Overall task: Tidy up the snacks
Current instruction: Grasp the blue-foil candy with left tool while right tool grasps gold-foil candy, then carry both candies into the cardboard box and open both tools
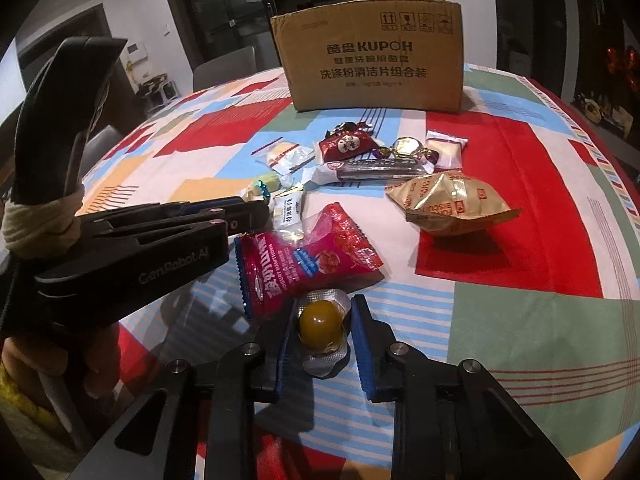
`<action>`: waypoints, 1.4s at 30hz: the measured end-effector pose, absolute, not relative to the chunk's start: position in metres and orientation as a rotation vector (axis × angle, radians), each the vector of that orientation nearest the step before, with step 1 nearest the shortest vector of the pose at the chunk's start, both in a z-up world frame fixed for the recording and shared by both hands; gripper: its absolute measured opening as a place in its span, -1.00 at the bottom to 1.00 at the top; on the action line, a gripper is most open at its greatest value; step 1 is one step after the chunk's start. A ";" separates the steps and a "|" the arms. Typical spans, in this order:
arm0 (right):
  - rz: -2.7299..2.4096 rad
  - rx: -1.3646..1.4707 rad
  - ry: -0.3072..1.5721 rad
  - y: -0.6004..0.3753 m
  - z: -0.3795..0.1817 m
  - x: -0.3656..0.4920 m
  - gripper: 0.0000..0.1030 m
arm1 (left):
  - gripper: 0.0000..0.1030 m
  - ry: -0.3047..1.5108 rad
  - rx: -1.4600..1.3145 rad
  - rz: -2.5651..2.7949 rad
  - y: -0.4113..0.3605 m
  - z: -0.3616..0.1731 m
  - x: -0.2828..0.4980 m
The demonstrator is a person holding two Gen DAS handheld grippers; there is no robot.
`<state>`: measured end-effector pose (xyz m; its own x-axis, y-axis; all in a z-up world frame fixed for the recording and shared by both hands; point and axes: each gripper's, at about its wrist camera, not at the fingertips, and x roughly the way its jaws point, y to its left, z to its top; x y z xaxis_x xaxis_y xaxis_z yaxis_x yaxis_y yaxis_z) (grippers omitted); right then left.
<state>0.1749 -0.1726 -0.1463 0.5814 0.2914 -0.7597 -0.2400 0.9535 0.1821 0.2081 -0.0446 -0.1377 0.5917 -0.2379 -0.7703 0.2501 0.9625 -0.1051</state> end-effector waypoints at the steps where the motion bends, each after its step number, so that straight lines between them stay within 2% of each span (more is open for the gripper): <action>1: 0.308 0.064 0.894 -0.173 -0.145 0.175 -0.46 | -0.66 0.892 0.016 -0.285 -0.045 -0.137 0.207; 25: 0.302 0.080 0.691 -0.188 -0.070 0.174 -0.46 | -0.67 0.733 0.036 -0.298 -0.043 -0.055 0.173; 42: 0.273 0.125 0.540 -0.203 -0.009 0.248 -0.46 | -0.68 0.622 0.032 -0.309 -0.040 0.005 0.236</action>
<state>0.2479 -0.2034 -0.0093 0.8230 0.2883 -0.4895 -0.2231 0.9564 0.1882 0.2362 -0.0404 0.0049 0.7684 -0.2753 -0.5777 0.2942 0.9537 -0.0630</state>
